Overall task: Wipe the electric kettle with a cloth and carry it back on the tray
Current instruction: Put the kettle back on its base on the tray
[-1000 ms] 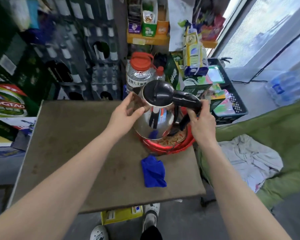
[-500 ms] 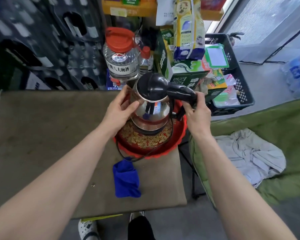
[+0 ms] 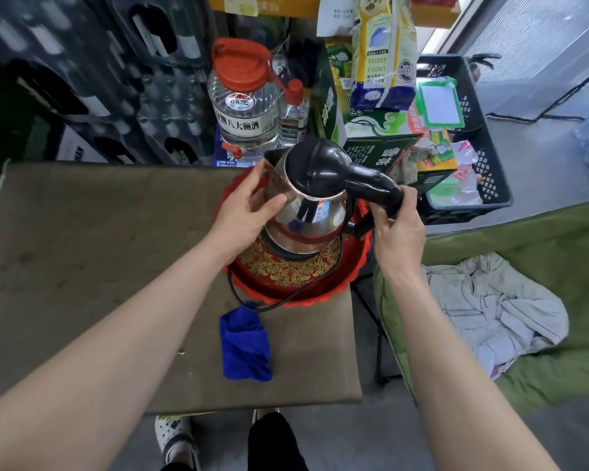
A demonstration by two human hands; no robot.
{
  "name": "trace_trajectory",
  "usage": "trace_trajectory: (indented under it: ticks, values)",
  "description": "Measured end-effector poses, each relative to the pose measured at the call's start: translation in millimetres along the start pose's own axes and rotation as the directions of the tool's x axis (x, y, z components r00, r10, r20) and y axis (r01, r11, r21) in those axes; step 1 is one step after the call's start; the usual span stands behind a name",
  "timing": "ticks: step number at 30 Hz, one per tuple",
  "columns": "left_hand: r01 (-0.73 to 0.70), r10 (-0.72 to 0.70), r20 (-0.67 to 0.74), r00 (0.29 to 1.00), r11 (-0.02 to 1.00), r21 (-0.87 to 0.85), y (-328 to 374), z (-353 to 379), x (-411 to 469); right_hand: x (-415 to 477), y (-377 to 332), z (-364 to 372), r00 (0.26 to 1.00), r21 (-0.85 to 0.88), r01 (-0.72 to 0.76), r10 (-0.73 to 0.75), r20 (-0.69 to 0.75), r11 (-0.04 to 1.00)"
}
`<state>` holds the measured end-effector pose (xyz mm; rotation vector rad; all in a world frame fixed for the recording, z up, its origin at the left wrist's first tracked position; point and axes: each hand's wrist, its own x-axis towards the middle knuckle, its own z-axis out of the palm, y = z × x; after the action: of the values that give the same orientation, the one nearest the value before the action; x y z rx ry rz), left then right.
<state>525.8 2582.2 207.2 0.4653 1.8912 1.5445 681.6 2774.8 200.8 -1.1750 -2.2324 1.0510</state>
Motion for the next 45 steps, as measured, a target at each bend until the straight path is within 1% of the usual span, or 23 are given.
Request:
trace_trajectory:
  ticks: [3, 6, 10, 13, 17, 22, 25, 27, 31, 35, 40, 42, 45]
  values:
    - [0.01, -0.01, 0.02, 1.0, 1.0, 0.016, -1, 0, -6, -9, 1, -2, 1.0, 0.025, -0.008, 0.008, 0.001, 1.0]
    - [0.008, -0.007, 0.056, 0.998, 1.0, -0.011, -3, -3, -10, -10, 2, -5, 0.996, 0.064, -0.065, 0.061, 0.061, 0.996]
    - [-0.031, 0.021, 0.12, 0.992, 0.996, 0.085, -8, -4, -12, -5, 15, -9, 0.972, 0.079, -0.16, 0.143, 0.184, 0.984]
    - [-0.031, 0.018, 0.105, 0.994, 0.992, 0.125, -13, -4, -11, -2, 19, -9, 0.969, 0.103, -0.161, 0.138, 0.205, 0.981]
    - [-0.025, 0.02, 0.066, 0.998, 0.997, 0.077, -18, -9, -8, -1, 16, -3, 0.979, 0.116, -0.106, 0.083, 0.187, 0.987]
    - [-0.08, 0.073, 0.083, 0.994, 0.993, 0.082, -25, -18, -2, 0, 13, 3, 0.985, 0.086, -0.031, 0.015, 0.174, 0.996]
    - [-0.1, 0.086, 0.099, 0.991, 0.983, 0.157, -32, -22, 4, 1, 16, 2, 0.983, 0.065, -0.024, 0.011, 0.181, 0.998]
    - [-0.124, 0.1, 0.119, 0.988, 0.969, 0.214, -39, -22, 8, 2, 23, 3, 0.983, 0.062, -0.051, 0.039, 0.18, 0.997]
    - [-0.199, 0.16, 0.139, 0.977, 0.918, 0.344, -57, -12, 12, -1, 37, 8, 0.989, 0.016, -0.078, 0.076, 0.125, 0.997]
    - [-0.273, 0.236, 0.157, 0.959, 0.919, 0.284, -72, -5, 15, -14, 48, 11, 0.992, 0.035, -0.109, 0.106, 0.068, 0.993]
    - [-0.301, 0.263, 0.186, 0.947, 0.93, 0.213, -81, -9, 21, -30, 44, 17, 0.994, -0.044, -0.098, 0.097, -0.04, 0.994]
    - [-0.302, 0.265, 0.194, 0.944, 0.933, 0.196, -80, -10, 25, -32, 41, 18, 0.992, -0.012, -0.116, 0.115, -0.05, 0.993]
    - [-0.309, 0.272, 0.197, 0.942, 0.933, 0.187, -78, -14, 30, -29, 35, 22, 0.994, -0.022, -0.099, 0.098, -0.055, 0.995]
